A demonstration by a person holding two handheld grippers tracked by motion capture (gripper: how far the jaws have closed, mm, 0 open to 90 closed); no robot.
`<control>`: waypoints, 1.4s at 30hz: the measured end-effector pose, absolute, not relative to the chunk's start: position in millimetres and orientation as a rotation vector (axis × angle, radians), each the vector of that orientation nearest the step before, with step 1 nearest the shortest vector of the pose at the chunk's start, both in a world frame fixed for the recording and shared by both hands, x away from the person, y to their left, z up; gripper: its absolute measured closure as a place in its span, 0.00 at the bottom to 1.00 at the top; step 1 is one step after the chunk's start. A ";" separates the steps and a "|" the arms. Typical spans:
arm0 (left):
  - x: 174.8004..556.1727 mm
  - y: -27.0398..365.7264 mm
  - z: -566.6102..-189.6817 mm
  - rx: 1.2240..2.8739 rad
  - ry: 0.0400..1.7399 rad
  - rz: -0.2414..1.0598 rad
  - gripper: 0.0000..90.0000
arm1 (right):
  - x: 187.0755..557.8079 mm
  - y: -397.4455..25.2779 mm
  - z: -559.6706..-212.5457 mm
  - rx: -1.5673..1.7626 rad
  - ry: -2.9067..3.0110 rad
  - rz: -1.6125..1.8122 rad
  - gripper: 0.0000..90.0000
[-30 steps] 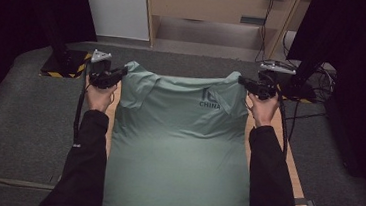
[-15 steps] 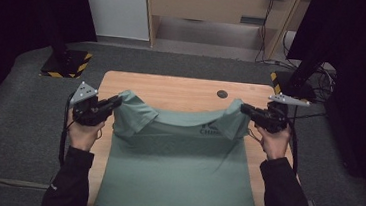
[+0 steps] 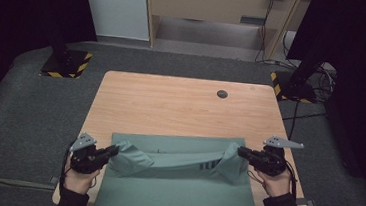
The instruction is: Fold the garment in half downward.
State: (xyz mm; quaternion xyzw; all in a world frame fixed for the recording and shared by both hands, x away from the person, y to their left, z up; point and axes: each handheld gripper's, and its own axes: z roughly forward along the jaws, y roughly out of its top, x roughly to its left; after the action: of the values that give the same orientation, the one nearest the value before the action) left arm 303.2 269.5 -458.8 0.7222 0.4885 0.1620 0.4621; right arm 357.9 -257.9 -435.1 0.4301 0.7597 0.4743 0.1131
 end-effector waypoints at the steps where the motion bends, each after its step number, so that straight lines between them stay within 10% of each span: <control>1: 300.0 269.7 -463.9 1.784 1.210 0.393 0.94 | 354.2 -258.4 -439.5 1.267 2.241 1.380 0.93; 7: 277.8 271.5 -481.3 1.860 1.261 0.350 0.85 | 331.7 -264.4 -465.8 1.317 2.307 1.335 0.90; 20: 328.8 276.3 -469.7 1.854 1.298 0.414 0.61 | 370.4 -264.6 -439.4 1.309 2.179 1.281 0.44; 42: 387.4 263.4 -522.0 2.004 1.368 0.465 0.60 | 436.7 -224.2 -523.8 1.396 2.245 0.862 0.41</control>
State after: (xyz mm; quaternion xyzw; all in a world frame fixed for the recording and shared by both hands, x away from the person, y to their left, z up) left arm 387.4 263.4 -522.0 0.7659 0.5229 0.1779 0.3291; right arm 436.7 -224.2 -523.8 0.4938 0.7943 0.3051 0.1795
